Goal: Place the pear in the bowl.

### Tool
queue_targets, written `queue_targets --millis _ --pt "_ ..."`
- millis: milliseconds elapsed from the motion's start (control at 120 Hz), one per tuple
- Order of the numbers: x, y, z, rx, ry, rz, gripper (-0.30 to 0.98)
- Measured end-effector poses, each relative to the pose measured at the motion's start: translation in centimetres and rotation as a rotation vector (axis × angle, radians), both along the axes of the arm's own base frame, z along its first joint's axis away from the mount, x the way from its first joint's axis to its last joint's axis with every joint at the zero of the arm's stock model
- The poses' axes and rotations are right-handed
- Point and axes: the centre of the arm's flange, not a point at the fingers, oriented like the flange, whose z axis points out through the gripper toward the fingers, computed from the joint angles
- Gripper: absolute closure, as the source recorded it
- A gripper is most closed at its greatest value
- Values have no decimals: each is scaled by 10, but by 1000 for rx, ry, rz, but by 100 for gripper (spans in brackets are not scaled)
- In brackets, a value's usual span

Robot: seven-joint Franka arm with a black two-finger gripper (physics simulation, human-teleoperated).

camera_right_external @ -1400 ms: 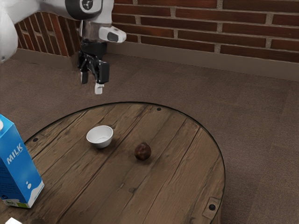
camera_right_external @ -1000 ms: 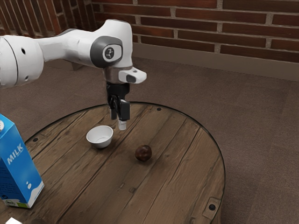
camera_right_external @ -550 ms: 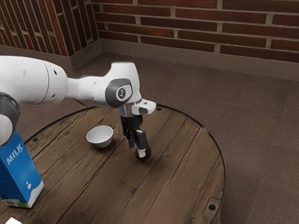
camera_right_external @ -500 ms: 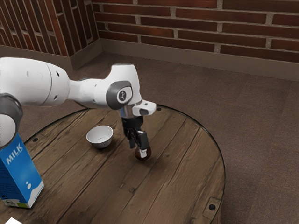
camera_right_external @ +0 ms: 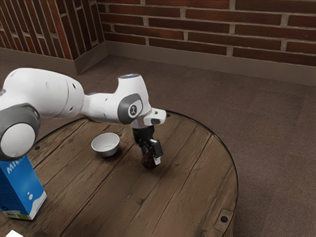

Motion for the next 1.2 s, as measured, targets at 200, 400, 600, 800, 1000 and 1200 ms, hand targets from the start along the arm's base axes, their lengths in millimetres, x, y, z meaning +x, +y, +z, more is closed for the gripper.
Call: queue_targets --millis 200,400,600,800,1000,1200 --pt "13 7 -16 5 -7 17 3" --pt "18 13 -19 3 -14 32 17" --pt "17 18 -16 13 -4 33 28" --pt "21 23 16 16 13 31 35" --pt "30 68 49 73 31 73 39" --pt "30 149 70 123 52 183 40"
